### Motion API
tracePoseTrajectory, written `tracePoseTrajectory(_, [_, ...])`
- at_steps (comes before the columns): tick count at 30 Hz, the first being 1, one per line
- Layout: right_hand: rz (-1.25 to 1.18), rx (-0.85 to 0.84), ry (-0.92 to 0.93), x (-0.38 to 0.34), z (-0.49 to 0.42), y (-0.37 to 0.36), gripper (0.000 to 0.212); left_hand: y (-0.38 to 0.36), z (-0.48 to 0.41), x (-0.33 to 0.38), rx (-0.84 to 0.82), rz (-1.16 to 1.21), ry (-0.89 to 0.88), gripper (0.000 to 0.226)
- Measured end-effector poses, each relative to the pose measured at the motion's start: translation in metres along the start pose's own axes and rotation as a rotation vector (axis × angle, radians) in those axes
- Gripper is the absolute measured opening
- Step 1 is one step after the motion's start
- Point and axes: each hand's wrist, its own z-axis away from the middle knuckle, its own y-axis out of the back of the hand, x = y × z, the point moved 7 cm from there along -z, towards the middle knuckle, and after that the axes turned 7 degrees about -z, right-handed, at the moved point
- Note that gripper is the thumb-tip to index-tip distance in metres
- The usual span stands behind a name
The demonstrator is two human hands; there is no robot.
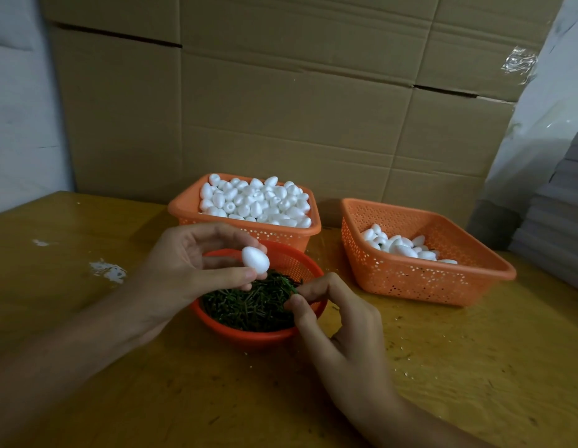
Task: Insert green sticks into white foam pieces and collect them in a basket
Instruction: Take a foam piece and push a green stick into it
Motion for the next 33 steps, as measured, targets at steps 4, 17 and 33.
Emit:
tracePoseTrajectory(4, [0.008, 0.000, -0.001, 0.0002, 0.0007, -0.0001, 0.012, -0.0003, 0.0001, -0.0009, -0.007, -0.010, -0.012, 0.037])
tracePoseTrajectory(17, [0.021, -0.001, 0.013, -0.0012, 0.0001, 0.0003, 0.013, 0.0006, 0.0006, -0.0015, -0.024, -0.047, -0.071, 0.033])
tracePoseTrajectory(33, [0.020, 0.007, 0.031, 0.0007, 0.0009, 0.0000, 0.010, 0.0001, 0.0008, 0.0002, -0.025, -0.030, -0.051, 0.055])
